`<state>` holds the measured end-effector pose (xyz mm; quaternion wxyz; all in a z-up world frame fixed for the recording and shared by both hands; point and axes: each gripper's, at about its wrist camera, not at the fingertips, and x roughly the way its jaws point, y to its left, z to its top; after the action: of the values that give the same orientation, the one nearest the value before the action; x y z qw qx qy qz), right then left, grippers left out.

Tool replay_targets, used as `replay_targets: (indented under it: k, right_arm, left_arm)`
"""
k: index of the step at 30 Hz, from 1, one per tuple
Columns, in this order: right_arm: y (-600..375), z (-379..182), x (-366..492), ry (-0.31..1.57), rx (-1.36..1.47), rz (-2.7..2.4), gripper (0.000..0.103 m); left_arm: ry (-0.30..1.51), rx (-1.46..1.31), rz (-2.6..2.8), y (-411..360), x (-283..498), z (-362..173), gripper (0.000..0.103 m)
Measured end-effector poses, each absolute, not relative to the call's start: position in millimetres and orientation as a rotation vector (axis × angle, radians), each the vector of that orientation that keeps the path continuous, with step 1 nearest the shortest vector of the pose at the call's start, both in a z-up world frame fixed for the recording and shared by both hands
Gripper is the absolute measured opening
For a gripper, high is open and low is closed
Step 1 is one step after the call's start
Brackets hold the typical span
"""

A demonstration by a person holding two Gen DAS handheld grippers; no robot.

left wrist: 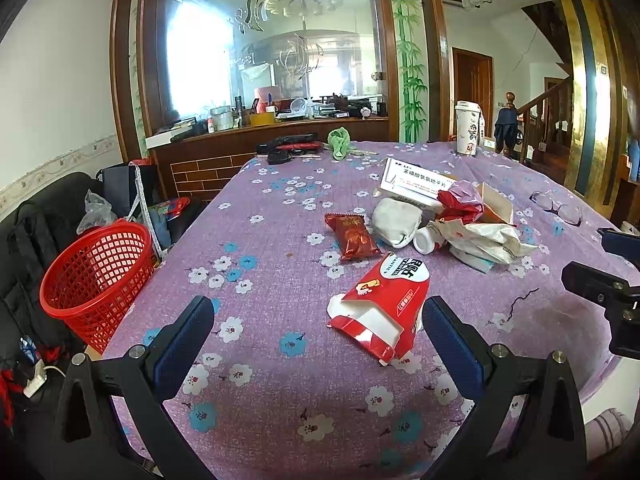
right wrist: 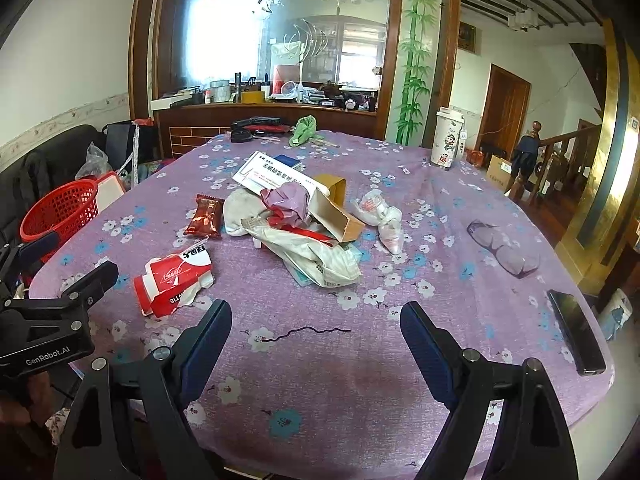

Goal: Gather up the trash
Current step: 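Reach the left tool toward the red JIYANTIE bag while the right tool approaches the pile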

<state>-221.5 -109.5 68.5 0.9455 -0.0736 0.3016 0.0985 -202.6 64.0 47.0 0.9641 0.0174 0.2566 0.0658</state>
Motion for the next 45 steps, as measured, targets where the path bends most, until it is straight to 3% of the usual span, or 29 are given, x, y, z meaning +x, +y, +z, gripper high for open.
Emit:
replay_targets:
  k: [41, 45]
  right_arm:
    - [-114.6, 62.0, -210.5, 0.659, -0.126, 0.214, 0.089]
    - [-122.9, 61.1, -204.0, 0.676, -0.110, 0.232, 0.082]
  left_arm:
    - [0.599, 0.070, 0.068, 59.4, -184.6, 40.8, 0.103]
    - [0.646, 0.081, 0.021, 59.1, -167.8, 38.0, 0.099]
